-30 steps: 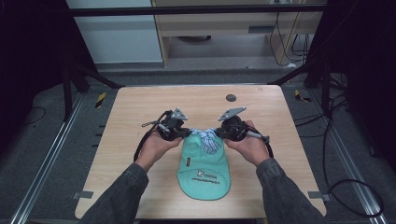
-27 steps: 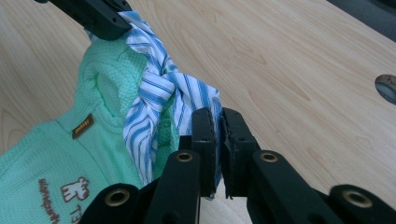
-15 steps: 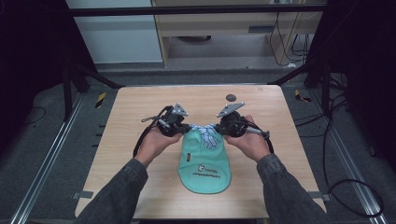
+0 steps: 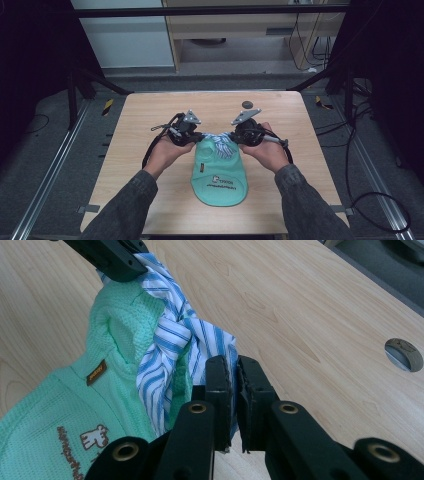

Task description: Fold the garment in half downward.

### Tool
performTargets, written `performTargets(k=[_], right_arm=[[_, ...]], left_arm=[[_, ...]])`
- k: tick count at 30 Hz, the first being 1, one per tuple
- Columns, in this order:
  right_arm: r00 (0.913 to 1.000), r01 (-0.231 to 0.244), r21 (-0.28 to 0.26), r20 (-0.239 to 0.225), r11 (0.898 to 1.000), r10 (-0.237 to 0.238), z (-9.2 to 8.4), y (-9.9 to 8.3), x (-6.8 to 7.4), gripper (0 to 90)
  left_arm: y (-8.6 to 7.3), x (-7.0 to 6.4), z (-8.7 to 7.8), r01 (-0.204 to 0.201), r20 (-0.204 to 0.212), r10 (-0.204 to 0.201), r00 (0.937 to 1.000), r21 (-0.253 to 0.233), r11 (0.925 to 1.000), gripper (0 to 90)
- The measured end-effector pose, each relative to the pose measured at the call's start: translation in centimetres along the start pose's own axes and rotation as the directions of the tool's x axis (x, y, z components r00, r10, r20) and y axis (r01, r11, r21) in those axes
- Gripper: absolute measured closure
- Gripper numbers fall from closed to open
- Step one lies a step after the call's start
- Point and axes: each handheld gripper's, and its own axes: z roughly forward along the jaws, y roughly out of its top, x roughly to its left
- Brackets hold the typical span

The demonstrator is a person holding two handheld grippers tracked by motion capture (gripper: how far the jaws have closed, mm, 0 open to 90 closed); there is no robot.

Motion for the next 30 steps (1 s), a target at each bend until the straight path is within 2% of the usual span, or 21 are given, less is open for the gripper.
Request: performTargets(k=[11,30], right_arm=[[0.9997,0.022,-0.005,0.012,1.000,-0.022,-0.5,0.7,-0.2,84.5],[0.9995,0.021,-0.022,0.025,1.000,-0.020,-0.9,1.1,-0.7,84.3]], left_arm=[[0.6,0.1,-0.5,-0.006,-0.010,0.006,0.9999,-0.013,0.9999,85.8],[1.3,0.2,-0.8,-0.015,-0.029,0.014,0.9995,-0.028,0.9995,85.7]])
